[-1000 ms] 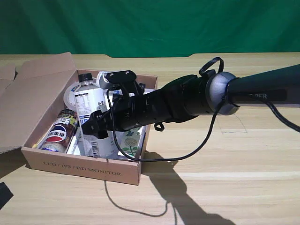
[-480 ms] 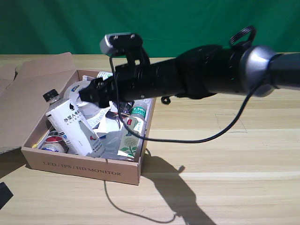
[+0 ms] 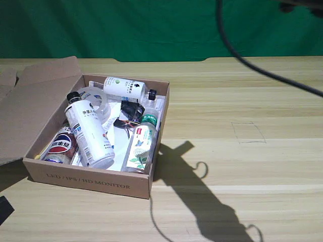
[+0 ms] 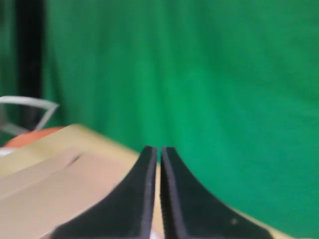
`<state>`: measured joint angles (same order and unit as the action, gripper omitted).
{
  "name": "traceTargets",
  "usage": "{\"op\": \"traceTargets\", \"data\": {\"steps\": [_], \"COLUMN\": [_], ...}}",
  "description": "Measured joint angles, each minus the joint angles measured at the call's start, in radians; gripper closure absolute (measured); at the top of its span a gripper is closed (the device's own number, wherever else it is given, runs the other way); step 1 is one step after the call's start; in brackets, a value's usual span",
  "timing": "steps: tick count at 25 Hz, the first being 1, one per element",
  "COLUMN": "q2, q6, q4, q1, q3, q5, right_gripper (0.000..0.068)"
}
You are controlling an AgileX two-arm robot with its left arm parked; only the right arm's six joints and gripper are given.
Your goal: Place the white bottle into the box.
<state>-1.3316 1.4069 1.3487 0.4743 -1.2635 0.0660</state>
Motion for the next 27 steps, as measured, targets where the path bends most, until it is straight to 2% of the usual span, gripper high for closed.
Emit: {"op": "traceTargets", "data": {"steps": [4,6,12,14,17,27], "q2": [0.18,0.271,0.522,0.592,0.692,1.021], "q6": [0.065,0.125,0.462,0.546,0.585,0.575], "q4": [0.018,0.061,0.333,0.393,0.419,0.423], "q1": [-0.074,-0.108,-0.148,-0.148,-0.151,-0.152], "q3": [0.118,0.187,0.402,0.471,0.563,0.847], "q5": [-0.186,-0.278,-0.451,-0.494,-0.536,-0.561], "right_gripper": [0.068,0.068,0.068,0.068,0.068,0.068]}}
